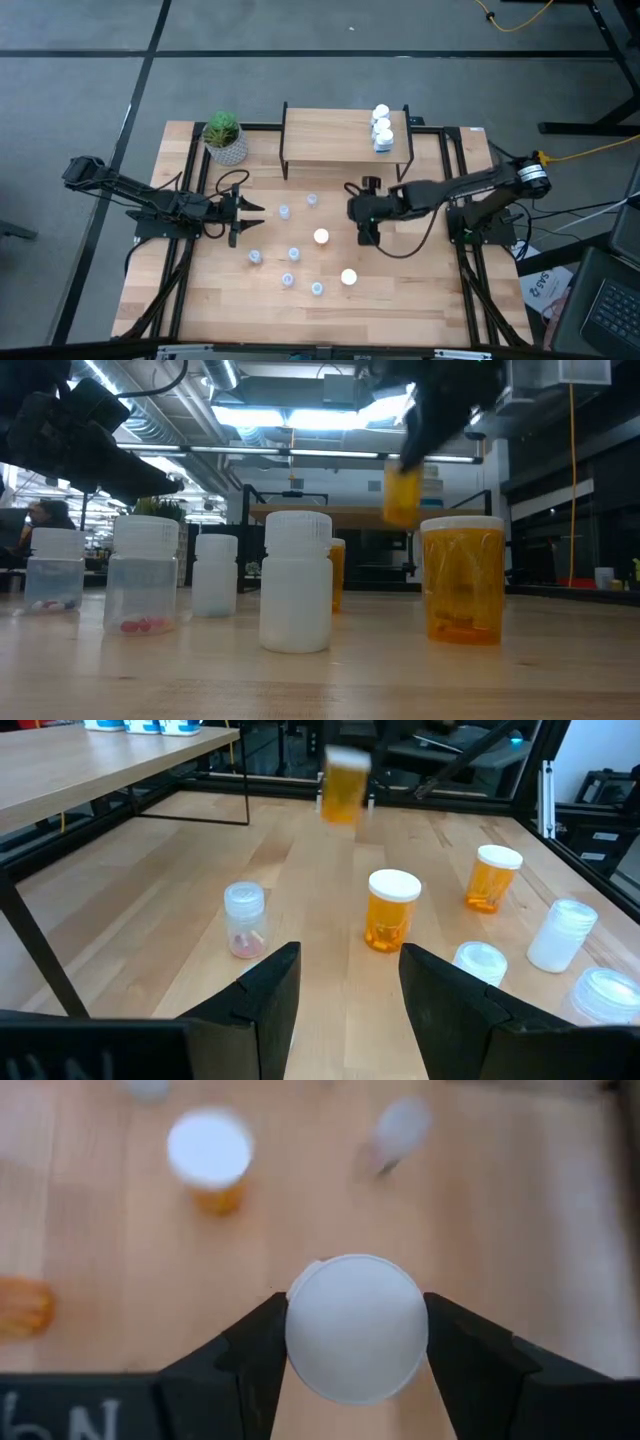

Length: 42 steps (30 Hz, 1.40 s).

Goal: Pick and place medicine bottles onto shelf by color
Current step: Put the top right orange pill bottle on the shelf

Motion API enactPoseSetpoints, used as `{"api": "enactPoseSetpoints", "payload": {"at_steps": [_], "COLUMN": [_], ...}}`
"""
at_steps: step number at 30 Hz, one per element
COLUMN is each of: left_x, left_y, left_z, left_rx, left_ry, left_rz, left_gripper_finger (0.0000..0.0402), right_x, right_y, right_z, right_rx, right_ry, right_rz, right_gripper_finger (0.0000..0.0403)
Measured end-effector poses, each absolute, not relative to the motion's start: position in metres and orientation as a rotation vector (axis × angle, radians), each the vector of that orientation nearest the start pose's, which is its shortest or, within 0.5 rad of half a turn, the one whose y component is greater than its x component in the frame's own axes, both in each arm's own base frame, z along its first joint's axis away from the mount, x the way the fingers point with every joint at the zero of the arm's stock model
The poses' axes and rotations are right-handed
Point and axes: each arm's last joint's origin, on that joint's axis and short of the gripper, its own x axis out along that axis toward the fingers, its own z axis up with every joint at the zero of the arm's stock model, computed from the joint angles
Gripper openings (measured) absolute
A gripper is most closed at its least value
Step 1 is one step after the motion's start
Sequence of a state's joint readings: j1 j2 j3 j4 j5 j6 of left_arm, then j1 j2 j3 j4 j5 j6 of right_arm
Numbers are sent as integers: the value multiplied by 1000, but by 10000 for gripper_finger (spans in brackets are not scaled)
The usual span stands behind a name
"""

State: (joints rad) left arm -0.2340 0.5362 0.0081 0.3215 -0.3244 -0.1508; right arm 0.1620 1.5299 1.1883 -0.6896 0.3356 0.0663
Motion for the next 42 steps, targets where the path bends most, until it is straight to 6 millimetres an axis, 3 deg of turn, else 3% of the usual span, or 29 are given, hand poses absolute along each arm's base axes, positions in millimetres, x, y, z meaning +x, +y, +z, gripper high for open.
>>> {"api": "enactPoseSetpoints", "payload": {"at_steps": [4,8,14,23,27,35,42], "left_x": [127,127,127,127,127,127,127], "left_y": [-21,-21,-21,-21,-21,-21,-21], "left_z": [147,147,147,147,147,147,147], "left_rx": [-93,-93,-93,-92,-90,-37,-46], "left_ry": [192,191,191,191,191,194,193], "left_rz": [105,105,105,105,109,105,105], "left_gripper_finger": [165,165,165,165,165,165,165], "right_x": [316,318,311,320,325,339,333], "right_y": [21,-13,-77,-175,-208,-236,-248], "right_z": [311,356,394,372,365,339,339], "right_rx": [-231,-294,-303,-249,-173,-66,-38], "right_ry": [927,848,786,925,1003,1104,1097], "right_rz": [-216,-265,-330,-345,-353,-286,-329], "right_gripper_finger": [215,212,213,213,213,213,213]}}
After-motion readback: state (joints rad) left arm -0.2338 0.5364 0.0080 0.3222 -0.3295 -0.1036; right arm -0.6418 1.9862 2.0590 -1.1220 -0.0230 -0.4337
